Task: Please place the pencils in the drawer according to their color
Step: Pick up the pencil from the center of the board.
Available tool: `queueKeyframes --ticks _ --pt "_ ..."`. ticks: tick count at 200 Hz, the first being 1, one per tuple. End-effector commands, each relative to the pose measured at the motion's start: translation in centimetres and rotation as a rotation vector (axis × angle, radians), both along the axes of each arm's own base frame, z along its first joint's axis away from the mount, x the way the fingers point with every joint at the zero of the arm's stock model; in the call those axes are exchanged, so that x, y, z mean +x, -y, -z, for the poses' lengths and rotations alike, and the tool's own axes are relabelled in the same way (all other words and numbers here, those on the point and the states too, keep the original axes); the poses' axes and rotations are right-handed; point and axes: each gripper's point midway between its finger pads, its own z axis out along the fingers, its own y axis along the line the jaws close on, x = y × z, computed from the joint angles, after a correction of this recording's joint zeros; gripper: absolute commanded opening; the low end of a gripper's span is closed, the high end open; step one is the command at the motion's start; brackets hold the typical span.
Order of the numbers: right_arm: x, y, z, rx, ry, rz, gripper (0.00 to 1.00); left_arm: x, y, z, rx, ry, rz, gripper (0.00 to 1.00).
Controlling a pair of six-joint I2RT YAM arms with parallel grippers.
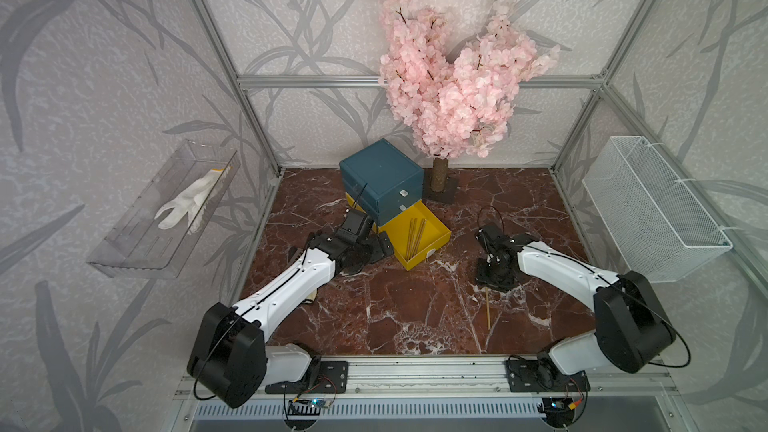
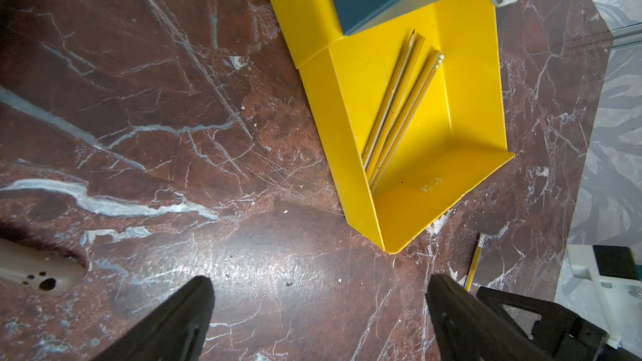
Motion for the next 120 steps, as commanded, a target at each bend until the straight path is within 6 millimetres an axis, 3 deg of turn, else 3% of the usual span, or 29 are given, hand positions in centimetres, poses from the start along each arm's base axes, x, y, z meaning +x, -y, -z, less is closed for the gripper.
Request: queueKeyframes --ticks 1,56,120 --pt "-0.7 0.9 1.1 -0.040 -0.030 0.005 0.50 -0.1 -0.2 -0.2 -0.008 0.015 -0.003 1.00" --pt "-1.8 0.8 3.6 -0.034 -0.097 0.002 0.47 -0.1 -0.1 -0.2 -0.016 0.014 -0.003 1.00" --pt "-3.3 1.0 5.8 -0.029 -0.152 0.020 0.37 -0.4 -0.2 0.2 -0.014 0.004 -0.007 1.00"
